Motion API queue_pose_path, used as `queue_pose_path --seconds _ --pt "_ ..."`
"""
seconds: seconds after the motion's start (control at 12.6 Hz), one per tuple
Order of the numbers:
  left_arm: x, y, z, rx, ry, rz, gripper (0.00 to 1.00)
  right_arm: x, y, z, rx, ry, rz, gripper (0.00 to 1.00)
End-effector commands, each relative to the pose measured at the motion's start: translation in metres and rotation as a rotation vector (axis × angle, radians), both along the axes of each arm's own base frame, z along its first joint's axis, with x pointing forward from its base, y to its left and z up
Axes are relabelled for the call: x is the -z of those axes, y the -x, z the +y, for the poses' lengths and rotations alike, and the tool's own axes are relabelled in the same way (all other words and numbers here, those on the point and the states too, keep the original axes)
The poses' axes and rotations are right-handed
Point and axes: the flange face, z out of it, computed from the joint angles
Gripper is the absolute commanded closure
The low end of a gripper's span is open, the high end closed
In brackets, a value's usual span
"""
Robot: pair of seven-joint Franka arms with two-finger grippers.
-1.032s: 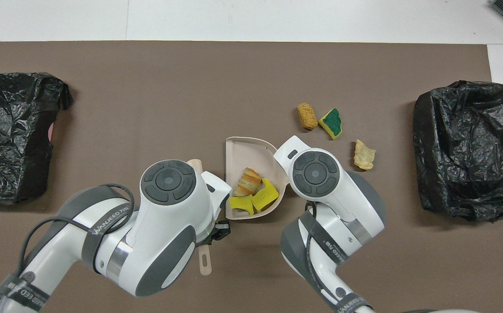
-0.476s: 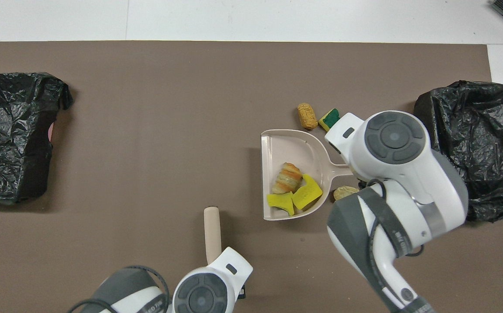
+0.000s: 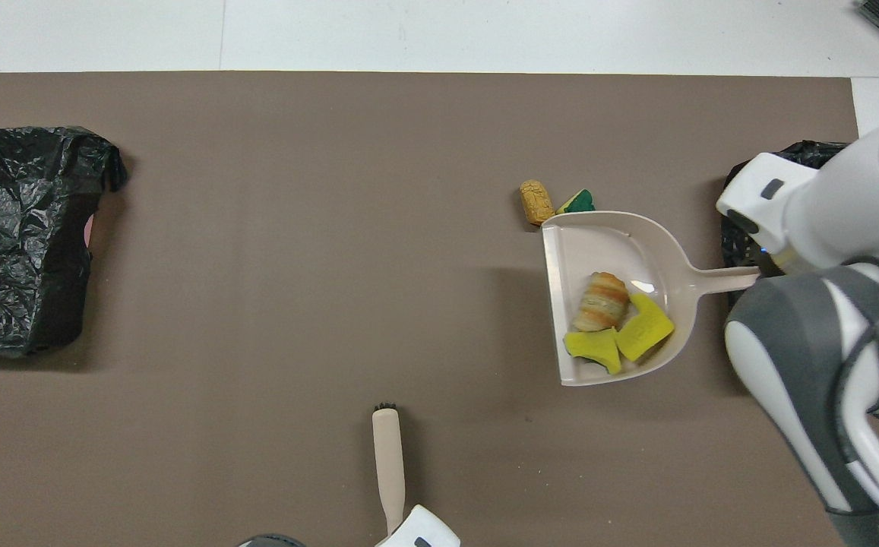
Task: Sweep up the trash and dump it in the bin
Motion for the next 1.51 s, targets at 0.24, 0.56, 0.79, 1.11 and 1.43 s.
queue_pose_path --seconds 0.24,0.56,0.79,1.11,1.43 --pt "0.013 0.005 0.004 -0.025 0.004 0.032 1.00 -0.018 0.012 -0.160 0.052 -0.026 0.021 1.00" --pt "0.014 0.003 0.005 -0.005 0.022 0.059 0.96 -0.038 0.014 -0.251 0.023 0.118 -0.154 1.00" --pt "0.018 -0.007 0.006 -0.014 0.008 0.073 0.51 -0.049 0.010 -0.276 -0.050 0.240 -0.227 1.00" --pt "0.006 -0.059 0.004 0.018 0.042 0.074 0.15 -0.041 0.020 -0.307 0.010 0.376 -0.190 1.00" --pt "-0.046 -0.146 0.017 0.063 0.020 -0.069 0.00 -0.038 0.027 -0.304 0.199 0.550 -0.135 1.00"
